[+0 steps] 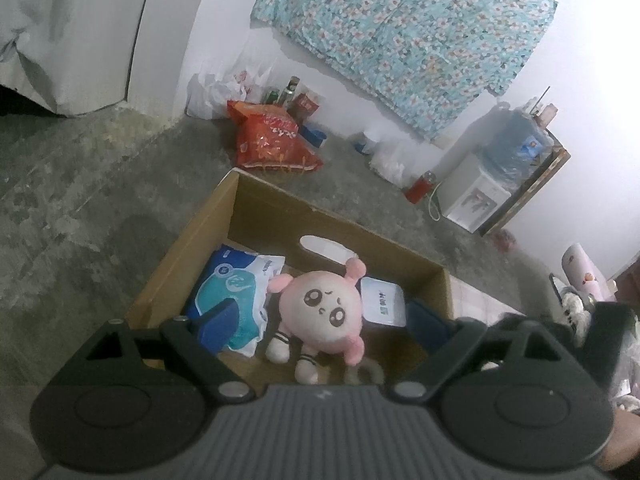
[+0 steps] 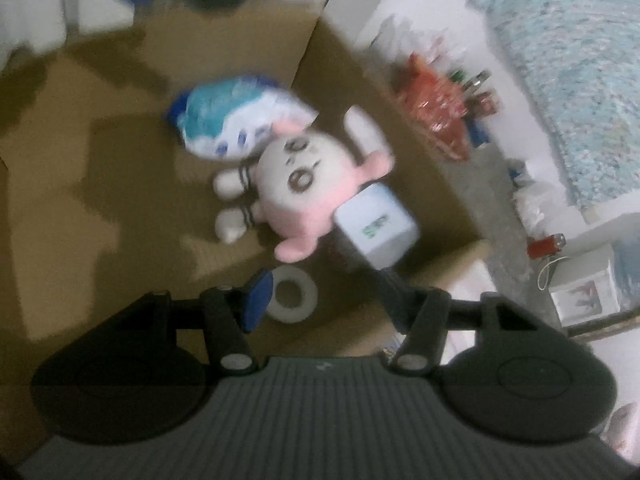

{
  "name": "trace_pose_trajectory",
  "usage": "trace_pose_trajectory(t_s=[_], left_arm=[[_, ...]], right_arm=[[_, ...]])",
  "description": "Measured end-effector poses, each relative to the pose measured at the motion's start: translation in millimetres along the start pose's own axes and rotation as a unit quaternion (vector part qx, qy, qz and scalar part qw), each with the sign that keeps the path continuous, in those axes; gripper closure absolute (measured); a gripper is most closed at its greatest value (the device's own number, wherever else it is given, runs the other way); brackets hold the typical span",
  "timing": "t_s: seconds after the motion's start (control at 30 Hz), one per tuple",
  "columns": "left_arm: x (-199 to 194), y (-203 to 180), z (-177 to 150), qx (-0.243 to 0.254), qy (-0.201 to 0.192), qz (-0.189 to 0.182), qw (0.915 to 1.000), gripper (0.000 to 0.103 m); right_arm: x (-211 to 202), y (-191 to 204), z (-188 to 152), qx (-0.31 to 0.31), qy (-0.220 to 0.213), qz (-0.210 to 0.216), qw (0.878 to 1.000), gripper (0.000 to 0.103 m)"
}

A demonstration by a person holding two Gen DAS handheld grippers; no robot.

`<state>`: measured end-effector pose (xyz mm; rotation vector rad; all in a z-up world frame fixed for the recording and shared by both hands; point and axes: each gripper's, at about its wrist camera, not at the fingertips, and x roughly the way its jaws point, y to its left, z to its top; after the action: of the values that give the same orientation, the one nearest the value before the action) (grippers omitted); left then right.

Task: Organize soft objects
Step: 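Move both tools back over the bed toward the blue towel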

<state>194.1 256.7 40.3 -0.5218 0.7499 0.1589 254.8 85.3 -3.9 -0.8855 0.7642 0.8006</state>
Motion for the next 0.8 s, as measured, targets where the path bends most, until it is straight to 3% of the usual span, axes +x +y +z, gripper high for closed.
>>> trace_pose_trajectory(t_s=[0.17, 0.27, 0.4, 0.63, 0.8], left_arm=[[-21, -21, -8, 0.023, -0.008, -0.005, 0.9997, 0.011], [-40, -44, -23, 0.056, -0.012, -0.014, 0.9983, 0.011], [-66, -76, -53, 0.107, -0.01, -0.035, 0.9936, 0.01], [-92, -141, -118, 0.209, 0.012, -0.062, 0.9759, 0.01], [-88, -186, -168, 0.252, 0.037, -0.103, 0.9614, 0.008]], right_arm=[[-78, -18, -34, 0.076, -0.066, 0.007, 0.995, 0.045], [-125, -23, -72, 0.139, -0.107, 0.017, 0.984, 0.043], [-185, -20, -137, 0.214, -0.148, -0.003, 0.966, 0.04], [-258, -7, -268, 0.354, -0.186, -0.032, 0.916, 0.038], [-274, 10, -353, 0.442, -0.198, -0.039, 0.874, 0.037]])
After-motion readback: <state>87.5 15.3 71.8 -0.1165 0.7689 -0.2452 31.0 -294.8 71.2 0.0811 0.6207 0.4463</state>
